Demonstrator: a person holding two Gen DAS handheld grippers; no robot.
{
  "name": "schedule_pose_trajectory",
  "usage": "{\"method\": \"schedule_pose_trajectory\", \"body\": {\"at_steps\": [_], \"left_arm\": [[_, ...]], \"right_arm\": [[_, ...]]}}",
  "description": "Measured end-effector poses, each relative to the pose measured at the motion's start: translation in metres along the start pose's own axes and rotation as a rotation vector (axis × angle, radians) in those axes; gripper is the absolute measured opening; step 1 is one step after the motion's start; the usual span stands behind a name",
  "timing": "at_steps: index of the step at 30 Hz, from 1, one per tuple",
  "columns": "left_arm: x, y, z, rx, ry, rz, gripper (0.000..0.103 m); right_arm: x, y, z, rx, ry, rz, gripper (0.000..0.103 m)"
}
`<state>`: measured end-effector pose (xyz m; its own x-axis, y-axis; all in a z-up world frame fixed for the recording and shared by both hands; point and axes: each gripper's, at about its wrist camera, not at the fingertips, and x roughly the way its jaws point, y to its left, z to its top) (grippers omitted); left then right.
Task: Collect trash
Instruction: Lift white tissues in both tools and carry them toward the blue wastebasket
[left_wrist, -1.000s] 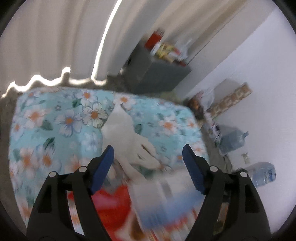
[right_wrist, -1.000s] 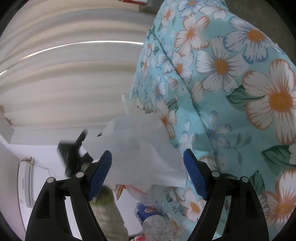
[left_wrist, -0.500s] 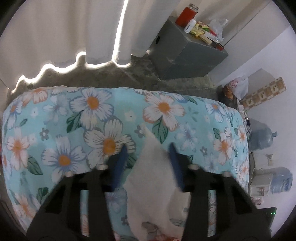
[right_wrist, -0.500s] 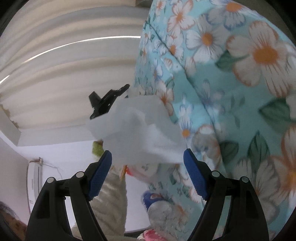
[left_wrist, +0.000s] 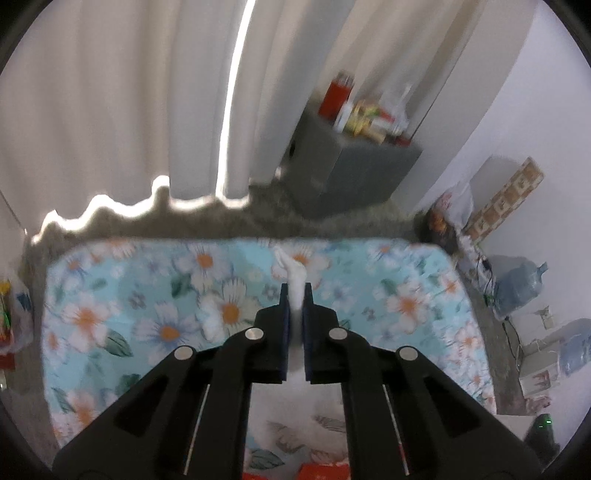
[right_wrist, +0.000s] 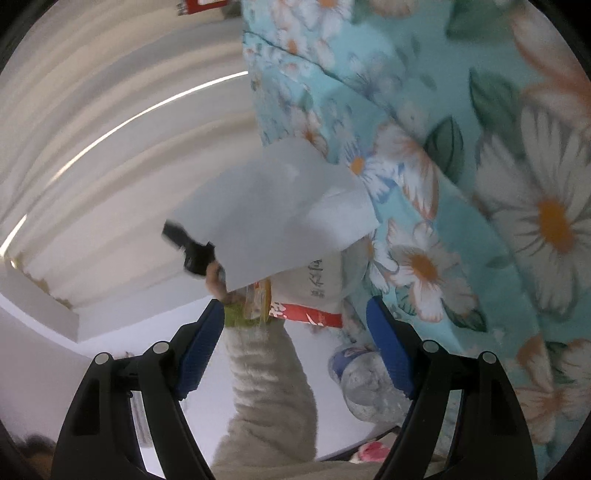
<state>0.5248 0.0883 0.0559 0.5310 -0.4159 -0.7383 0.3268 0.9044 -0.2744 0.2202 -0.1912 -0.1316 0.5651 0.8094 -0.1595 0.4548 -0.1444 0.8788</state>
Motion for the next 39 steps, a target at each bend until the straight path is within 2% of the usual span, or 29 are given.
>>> {"method": "schedule_pose_trajectory", "body": {"at_steps": [5,8,11,12,16,19,23,31,35,39], "left_arm": [[-0.062,-0.015,0.005,0.027,-0.140,-0.019,0.004],[-0.107,-0.025,0.003,0.047,-0.227,-0.040,0.004],[-0.154,-0.033,-0.003,0.058,-0.317,-0.077,0.004],[-0.170,-0.036,-0.007,0.060,-0.346,-0.086,0.004],[-0.220,-0.046,-0.026,0.056,-0.418,-0.121,0.004],[-0.254,-0.052,-0.045,0.047,-0.461,-0.167,0.004],[-0.282,-0.058,-0.068,0.047,-0.490,-0.184,0.004],[-0.320,-0.088,-0.092,0.088,-0.531,-0.218,0.004],[-0.325,-0.115,-0.101,0.130,-0.532,-0.266,0.004],[-0.318,-0.157,-0.110,0.202,-0.499,-0.277,0.004]], "right_arm": [[0.015,-0.013,0.025,0.106,-0.031,0.063,0.077],[0.019,-0.020,0.034,0.159,-0.052,0.095,0.069],[0.017,-0.019,0.037,0.158,-0.079,0.105,0.056],[0.016,-0.019,0.038,0.160,-0.092,0.103,0.047],[0.008,-0.017,0.046,0.141,-0.111,0.111,0.019],[0.013,-0.014,0.048,0.127,-0.124,0.112,0.005],[0.003,0.013,0.043,0.037,-0.135,0.165,0.003],[-0.063,0.114,0.004,-0.331,-0.221,0.316,0.003],[-0.101,0.129,-0.022,-0.418,-0.283,0.361,0.003],[-0.143,0.113,-0.041,-0.436,-0.342,0.397,0.003]]}}
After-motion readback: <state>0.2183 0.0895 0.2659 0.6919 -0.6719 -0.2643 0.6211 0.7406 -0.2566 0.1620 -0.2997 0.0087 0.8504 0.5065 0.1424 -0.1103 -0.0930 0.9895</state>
